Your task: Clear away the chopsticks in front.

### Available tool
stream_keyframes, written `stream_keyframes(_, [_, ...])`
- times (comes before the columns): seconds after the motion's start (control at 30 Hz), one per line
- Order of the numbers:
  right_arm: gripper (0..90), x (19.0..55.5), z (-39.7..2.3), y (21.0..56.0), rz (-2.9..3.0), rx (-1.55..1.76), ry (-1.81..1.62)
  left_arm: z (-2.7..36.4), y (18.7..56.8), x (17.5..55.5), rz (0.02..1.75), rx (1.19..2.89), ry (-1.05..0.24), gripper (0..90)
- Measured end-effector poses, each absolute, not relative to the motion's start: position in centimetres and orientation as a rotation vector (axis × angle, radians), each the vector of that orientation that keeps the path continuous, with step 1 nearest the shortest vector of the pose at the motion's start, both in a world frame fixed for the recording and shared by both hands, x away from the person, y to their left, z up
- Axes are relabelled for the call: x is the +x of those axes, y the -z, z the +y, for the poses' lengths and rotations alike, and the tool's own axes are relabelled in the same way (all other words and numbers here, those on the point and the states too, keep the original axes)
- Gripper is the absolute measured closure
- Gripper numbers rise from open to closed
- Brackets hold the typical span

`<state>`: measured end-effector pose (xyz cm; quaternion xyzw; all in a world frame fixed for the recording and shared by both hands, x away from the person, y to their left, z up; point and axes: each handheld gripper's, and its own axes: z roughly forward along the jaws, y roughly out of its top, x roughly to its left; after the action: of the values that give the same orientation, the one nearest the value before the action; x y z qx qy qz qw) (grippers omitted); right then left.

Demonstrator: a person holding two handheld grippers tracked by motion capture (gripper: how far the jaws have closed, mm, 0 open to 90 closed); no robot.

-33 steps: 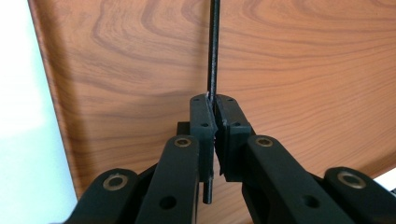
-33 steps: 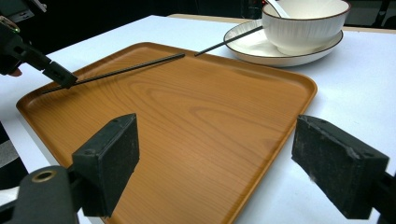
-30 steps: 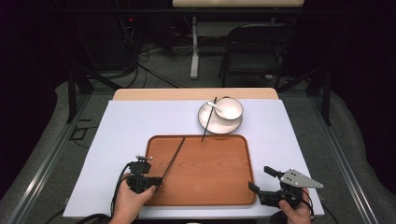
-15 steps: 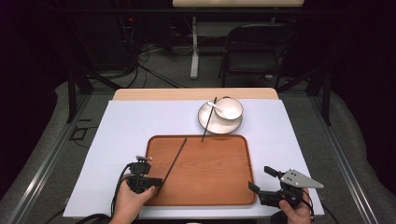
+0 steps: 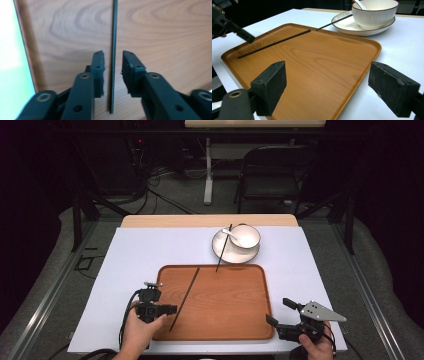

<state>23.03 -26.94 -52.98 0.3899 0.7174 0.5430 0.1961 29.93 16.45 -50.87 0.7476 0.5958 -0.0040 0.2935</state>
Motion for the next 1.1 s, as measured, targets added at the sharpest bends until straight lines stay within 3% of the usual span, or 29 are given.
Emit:
stream_keyframes(0.23, [14.5,23.0,-27.0,53.0,2.010,1.096,-1.522,15.5,49.1,32.1,1.496,1.988,-0.083,55.6])
stream_keyframes(0.37, [14.5,23.1,-27.0,53.0,2.009,1.099,-1.523,15.4,48.7,33.9,1.440,1.952,-0.063,55.5])
stream_keyframes(0.8, [14.5,23.1,-27.1,53.0,2.009,1.105,-1.524,14.0,48.0,38.8,1.382,1.958,-0.214,44.9])
stream_keyframes(1.1, [14.5,23.1,-27.1,53.0,2.011,1.108,-1.525,11.5,47.7,41.0,1.370,1.975,-0.158,41.9])
